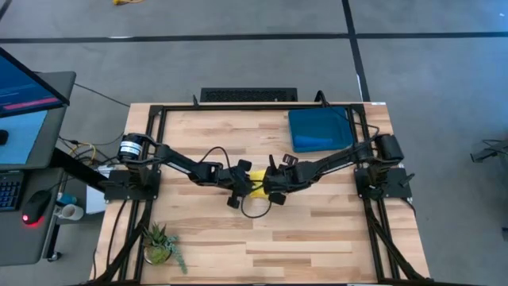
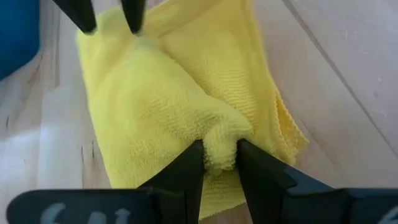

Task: Roll microfiber towels into tight, uniform cylinder then place into a basket
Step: Roll the yellow microfiber cloth

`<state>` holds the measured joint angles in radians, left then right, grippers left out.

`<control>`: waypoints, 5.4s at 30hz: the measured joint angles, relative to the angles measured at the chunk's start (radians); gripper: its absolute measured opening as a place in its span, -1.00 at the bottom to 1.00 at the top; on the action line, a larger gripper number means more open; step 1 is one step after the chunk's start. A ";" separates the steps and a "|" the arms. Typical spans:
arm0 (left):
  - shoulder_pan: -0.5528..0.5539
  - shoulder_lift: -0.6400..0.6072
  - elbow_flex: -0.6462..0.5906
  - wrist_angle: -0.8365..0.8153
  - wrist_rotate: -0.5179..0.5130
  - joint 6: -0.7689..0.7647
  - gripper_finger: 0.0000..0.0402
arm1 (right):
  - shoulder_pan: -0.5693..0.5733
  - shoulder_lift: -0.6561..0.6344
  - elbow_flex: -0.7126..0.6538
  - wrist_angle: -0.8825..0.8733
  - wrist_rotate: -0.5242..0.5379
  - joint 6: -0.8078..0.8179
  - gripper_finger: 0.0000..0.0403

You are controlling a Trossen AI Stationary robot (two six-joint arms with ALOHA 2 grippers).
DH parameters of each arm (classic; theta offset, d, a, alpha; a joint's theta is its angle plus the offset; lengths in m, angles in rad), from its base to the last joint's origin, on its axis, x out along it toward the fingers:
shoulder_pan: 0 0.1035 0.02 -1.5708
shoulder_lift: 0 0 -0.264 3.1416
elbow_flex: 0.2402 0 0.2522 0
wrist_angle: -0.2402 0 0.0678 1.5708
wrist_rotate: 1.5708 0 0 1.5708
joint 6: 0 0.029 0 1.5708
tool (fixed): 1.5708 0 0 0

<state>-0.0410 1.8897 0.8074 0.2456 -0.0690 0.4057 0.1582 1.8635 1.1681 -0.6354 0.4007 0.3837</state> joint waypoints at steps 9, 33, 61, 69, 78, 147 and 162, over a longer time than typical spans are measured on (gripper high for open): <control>-0.007 0.001 -0.001 -0.011 -0.024 -0.002 -0.55 | -0.002 -0.194 0.003 -0.088 0.013 -0.112 -0.22; -0.108 0.002 -0.003 -0.017 -0.148 0.024 -0.55 | -0.394 -0.207 -0.015 0.160 -0.666 -0.453 -0.21; -0.120 0.002 -0.003 -0.023 -0.236 0.048 -0.55 | -0.371 0.094 0.004 0.144 -0.820 -0.480 -0.17; -0.119 0.003 -0.004 -0.033 -0.320 0.062 -0.55 | -0.361 0.104 0.006 0.136 -0.770 -0.478 -0.56; -0.123 0.004 0.000 -0.041 -0.362 0.036 -0.55 | -0.328 0.095 0.005 0.124 -0.714 -0.479 -0.90; -0.074 0.028 0.043 0.306 -0.305 -0.004 -0.55 | 0.068 0.023 0.021 0.044 0.353 -0.444 -0.97; 0.031 0.028 0.043 0.212 -0.289 -0.121 -0.55 | 0.085 0.023 0.021 0.065 0.231 -0.489 -0.97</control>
<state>-0.0101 1.9179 0.8501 0.4576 -0.3585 0.2847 0.2430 1.8862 1.1889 -0.5706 0.6320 -0.1055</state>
